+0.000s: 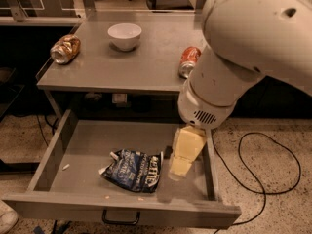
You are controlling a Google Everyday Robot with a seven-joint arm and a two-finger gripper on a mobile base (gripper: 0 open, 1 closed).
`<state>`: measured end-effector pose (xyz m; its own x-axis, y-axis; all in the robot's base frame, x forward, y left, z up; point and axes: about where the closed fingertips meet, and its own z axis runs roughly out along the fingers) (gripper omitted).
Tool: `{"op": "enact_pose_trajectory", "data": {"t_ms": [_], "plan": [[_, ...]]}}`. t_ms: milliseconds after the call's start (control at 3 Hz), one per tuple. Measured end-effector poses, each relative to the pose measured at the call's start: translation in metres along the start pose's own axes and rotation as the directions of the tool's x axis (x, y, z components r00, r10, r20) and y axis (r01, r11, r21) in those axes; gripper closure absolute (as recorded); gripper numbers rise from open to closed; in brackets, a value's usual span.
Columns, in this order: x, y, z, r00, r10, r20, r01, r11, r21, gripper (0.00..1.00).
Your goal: Pick blue chip bag from top drawer and place on counter
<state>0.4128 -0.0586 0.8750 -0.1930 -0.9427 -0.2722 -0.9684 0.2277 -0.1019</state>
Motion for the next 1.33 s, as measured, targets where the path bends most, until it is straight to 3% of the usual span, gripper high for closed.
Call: {"op": "enact_pose_trajectory", "data": {"t_ms": [667,1000,1333], "plan": [[-0.006,0.008,0.011,1.0,-0.002,0.018,0.002,1.0,-0.008,0.0],[-0.027,0.009,0.04,0.999,-0.029,0.027,0.03,0.9995,-0.01,0.0],[-0.06,-0.007,0.085,0.997,-0.068,0.037,0.069,0.9967,-0.043,0.0]]}}
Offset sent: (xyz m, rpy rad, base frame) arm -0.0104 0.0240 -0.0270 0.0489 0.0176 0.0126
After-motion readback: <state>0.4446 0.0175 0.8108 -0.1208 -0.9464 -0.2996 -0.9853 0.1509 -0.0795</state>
